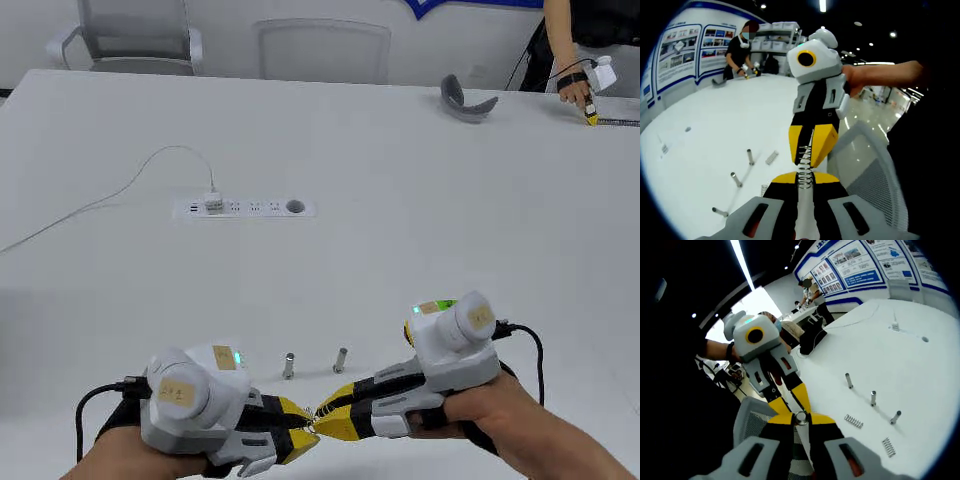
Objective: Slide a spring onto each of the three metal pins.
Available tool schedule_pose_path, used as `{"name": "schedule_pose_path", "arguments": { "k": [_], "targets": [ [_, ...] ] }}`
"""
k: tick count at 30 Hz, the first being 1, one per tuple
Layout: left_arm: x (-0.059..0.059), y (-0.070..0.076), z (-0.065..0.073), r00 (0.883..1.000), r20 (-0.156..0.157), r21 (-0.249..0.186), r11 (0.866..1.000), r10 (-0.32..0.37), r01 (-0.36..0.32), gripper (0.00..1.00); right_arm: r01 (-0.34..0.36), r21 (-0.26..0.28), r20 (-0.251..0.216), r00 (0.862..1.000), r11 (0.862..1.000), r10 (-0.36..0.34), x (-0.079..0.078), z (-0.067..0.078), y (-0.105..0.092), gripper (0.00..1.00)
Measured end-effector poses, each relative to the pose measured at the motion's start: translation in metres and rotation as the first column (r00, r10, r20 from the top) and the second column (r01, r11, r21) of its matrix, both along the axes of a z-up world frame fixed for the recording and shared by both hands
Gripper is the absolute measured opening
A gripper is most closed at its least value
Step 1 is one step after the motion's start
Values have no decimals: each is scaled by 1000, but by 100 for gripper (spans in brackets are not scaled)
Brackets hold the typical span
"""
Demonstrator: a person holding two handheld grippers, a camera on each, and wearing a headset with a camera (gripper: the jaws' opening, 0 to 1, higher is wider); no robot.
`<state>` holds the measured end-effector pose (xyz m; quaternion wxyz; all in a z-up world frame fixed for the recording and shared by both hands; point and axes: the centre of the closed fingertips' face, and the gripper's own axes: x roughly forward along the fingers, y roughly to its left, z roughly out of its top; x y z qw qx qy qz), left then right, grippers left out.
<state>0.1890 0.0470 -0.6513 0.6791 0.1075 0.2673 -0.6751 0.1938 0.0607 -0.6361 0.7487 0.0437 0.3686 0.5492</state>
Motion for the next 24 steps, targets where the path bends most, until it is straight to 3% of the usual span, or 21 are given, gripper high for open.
{"name": "schedule_pose_path", "arguments": {
  "k": [11, 16, 24],
  "targets": [
    [-7, 4, 1, 999, 3, 9, 999, -48, 48, 9, -151, -61, 44, 987, 987, 153, -9, 0, 9, 13],
    [-12, 7, -1, 998, -2, 25, 997, -68, 68, 9, -200, -82, 39, 978, 976, 204, -15, -5, 15, 13],
    [-17, 13, -6, 998, -14, 15, 998, -59, 59, 10, -221, -88, 34, 974, 971, 225, -19, -9, 18, 12]
  ]
}}
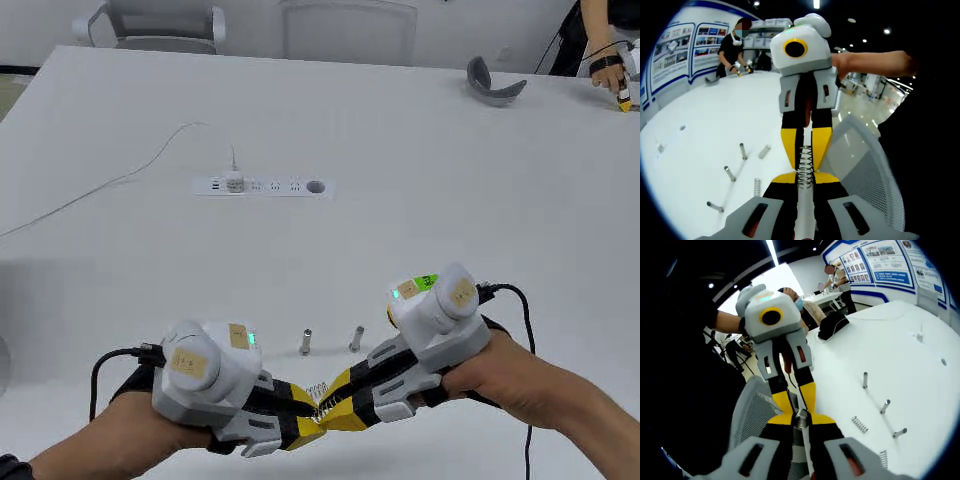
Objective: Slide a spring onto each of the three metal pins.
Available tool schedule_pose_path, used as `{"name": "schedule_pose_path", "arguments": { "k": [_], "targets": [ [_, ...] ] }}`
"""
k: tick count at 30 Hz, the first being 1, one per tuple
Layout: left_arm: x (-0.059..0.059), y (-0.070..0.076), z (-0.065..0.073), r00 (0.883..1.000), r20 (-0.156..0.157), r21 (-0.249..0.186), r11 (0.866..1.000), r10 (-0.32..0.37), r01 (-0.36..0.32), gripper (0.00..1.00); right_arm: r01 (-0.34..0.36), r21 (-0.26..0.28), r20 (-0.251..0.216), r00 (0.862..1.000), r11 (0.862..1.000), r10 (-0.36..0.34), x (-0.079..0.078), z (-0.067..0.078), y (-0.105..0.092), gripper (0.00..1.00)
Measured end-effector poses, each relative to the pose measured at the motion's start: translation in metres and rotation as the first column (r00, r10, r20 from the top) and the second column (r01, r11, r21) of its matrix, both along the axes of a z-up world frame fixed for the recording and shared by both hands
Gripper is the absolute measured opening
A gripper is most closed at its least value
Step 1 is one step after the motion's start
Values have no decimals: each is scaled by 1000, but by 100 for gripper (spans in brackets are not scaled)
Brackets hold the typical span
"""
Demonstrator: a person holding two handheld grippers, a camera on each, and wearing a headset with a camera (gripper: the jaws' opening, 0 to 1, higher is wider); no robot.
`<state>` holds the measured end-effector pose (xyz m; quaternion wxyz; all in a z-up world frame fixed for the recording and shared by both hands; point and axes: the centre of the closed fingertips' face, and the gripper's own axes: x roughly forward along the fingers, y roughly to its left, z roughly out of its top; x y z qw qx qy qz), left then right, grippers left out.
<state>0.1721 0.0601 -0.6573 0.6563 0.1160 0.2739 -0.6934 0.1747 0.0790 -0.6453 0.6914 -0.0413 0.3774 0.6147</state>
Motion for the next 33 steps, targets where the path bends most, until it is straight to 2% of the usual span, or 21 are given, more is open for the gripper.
{"name": "schedule_pose_path", "arguments": {
  "k": [1, 3, 8, 10, 16, 20, 28, 31, 33],
  "targets": [
    [-1, 0, 0, 1000, 1, -2, 1000, 3, -3, 10, -2, -1, 0, 1000, 1000, 2, -1, 0, 0, 12],
    [-3, 0, 0, 1000, 25, -10, 1000, 4, -3, 10, -6, -4, -2, 1000, 1000, 6, -2, -1, 0, 12],
    [-3, 5, -4, 999, 23, -21, 999, 31, -31, 11, -8, -16, 6, 1000, 1000, 8, -3, -4, 4, 12],
    [0, 8, -6, 998, 41, -17, 999, 47, -46, 14, -7, -20, 10, 1000, 1000, 7, -2, -5, 4, 12],
    [4, 24, -13, 995, 25, -4, 995, 95, -95, 19, 8, -34, 13, 1000, 999, -7, -1, -11, 4, 12],
    [14, 36, -13, 988, 25, -3, 988, 154, -154, 25, 30, -54, 9, 1000, 998, -29, 0, -18, 1, 12],
    [32, 61, -17, 963, 29, 0, 963, 269, -269, 27, 66, -116, 14, 998, 991, -65, 5, -33, -8, 12],
    [37, 68, -22, 950, 20, 2, 951, 311, -311, 30, 66, -147, 12, 998, 987, -65, 7, -40, -11, 12],
    [42, 74, -23, 936, 6, -6, 936, 352, -351, 33, 73, -166, 17, 997, 983, -72, 10, -43, -13, 12]
  ]
}}
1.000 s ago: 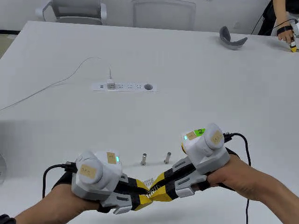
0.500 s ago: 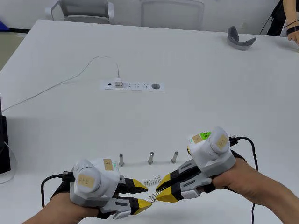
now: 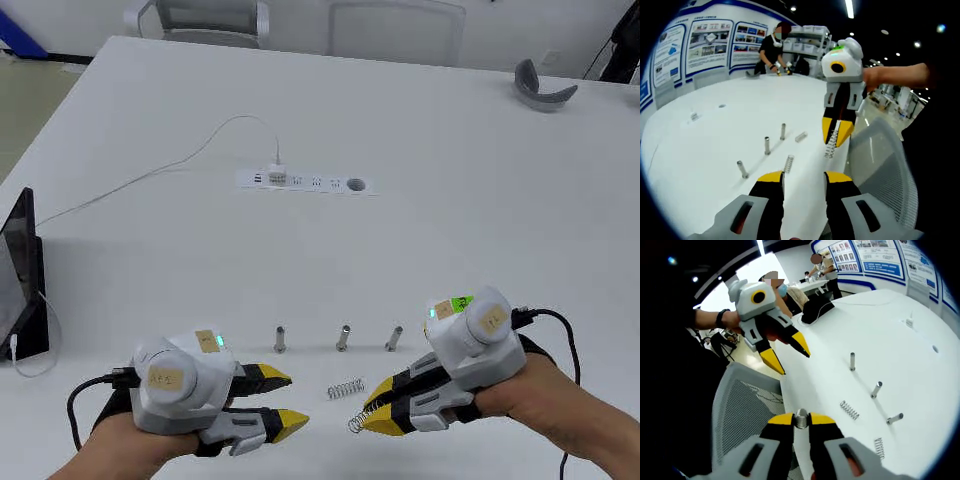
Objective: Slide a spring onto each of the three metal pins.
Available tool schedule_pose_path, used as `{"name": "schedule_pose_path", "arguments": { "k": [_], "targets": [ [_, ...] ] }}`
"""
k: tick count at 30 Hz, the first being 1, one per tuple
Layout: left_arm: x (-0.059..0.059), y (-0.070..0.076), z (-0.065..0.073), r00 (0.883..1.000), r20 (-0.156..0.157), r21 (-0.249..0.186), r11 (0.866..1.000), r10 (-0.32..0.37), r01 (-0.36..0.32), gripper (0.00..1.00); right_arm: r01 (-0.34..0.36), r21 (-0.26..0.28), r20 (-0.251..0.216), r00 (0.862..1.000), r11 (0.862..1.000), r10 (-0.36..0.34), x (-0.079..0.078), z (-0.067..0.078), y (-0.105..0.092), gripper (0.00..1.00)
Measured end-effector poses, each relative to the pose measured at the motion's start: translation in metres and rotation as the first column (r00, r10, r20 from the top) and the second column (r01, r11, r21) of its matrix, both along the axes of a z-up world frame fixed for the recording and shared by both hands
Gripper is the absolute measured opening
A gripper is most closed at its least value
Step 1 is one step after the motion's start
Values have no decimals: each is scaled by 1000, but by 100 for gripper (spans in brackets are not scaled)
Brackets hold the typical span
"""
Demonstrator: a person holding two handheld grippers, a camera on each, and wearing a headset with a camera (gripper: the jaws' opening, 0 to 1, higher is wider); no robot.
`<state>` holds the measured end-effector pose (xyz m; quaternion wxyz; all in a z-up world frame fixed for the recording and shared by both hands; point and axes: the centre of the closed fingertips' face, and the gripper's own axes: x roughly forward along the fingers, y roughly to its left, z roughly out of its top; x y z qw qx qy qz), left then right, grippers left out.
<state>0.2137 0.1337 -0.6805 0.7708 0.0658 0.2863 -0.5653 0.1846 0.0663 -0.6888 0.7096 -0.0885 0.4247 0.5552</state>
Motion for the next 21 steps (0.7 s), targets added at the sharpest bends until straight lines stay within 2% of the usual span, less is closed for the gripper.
{"name": "schedule_pose_path", "arguments": {
  "k": [7, 9, 13, 16, 21],
  "targets": [
    [14, 23, -14, 995, 8, 38, 995, 95, -95, 43, 24, -27, 27, 999, 999, -23, 17, -5, 0, 12],
    [17, 30, -18, 993, 0, 44, 992, 122, -122, 46, 31, -34, 35, 999, 999, -29, 23, -7, 1, 12],
    [24, 44, -24, 983, -2, 55, 981, 185, -185, 48, 35, -51, 45, 998, 998, -32, 33, -10, 3, 12],
    [33, 56, -31, 968, -4, 71, 966, 249, -248, 53, 21, -62, 58, 998, 998, -17, 40, -9, 7, 12],
    [41, 67, -34, 957, -10, 70, 955, 290, -288, 54, 14, -69, 73, 997, 998, -9, 54, -7, 12, 12]
  ]
}}
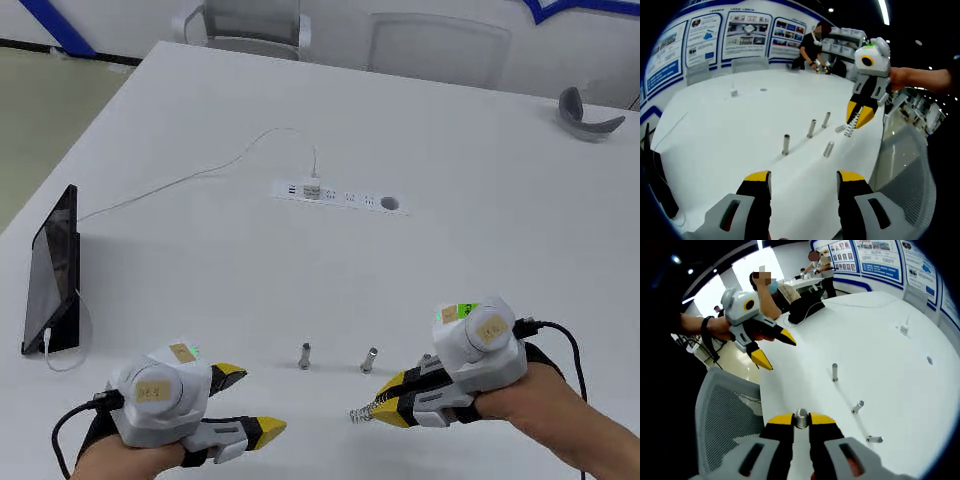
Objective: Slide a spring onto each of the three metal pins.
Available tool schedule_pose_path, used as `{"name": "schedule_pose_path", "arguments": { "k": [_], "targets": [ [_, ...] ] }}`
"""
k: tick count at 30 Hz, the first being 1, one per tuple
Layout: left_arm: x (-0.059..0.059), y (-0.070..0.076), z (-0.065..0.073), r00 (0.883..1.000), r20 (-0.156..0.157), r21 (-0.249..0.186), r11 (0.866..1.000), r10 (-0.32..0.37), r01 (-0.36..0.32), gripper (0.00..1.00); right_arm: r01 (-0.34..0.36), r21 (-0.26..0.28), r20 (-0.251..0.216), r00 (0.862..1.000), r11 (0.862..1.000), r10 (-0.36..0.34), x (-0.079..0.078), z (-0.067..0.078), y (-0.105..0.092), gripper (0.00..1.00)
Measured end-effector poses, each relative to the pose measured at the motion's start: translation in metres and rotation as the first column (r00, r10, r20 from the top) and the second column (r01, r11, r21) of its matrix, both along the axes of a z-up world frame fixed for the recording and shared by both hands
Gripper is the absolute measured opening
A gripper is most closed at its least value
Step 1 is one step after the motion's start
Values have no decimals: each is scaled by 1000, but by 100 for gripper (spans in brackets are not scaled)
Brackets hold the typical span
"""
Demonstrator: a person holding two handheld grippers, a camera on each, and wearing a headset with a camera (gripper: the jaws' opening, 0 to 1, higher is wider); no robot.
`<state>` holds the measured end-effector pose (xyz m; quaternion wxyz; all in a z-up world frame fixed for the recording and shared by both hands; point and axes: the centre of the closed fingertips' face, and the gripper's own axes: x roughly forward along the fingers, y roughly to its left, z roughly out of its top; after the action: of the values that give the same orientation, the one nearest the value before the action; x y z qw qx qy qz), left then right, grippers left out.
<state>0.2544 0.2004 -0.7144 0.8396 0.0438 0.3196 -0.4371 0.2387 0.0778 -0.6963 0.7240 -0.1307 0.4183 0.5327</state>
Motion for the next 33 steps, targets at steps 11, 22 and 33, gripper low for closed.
{"name": "schedule_pose_path", "arguments": {
  "k": [11, 22, 33],
  "targets": [
    [8, 17, -5, 998, -4, 13, 998, 58, -58, 59, -22, -51, 33, 999, 998, 24, 33, -1, 6, 12],
    [15, 28, -3, 996, -3, 7, 996, 94, -94, 63, -32, -97, 73, 997, 995, 39, 71, -4, 24, 12],
    [14, 37, -5, 994, -16, 6, 994, 107, -106, 66, -65, -113, 59, 996, 991, 72, 85, -16, 43, 13]
  ]
}}
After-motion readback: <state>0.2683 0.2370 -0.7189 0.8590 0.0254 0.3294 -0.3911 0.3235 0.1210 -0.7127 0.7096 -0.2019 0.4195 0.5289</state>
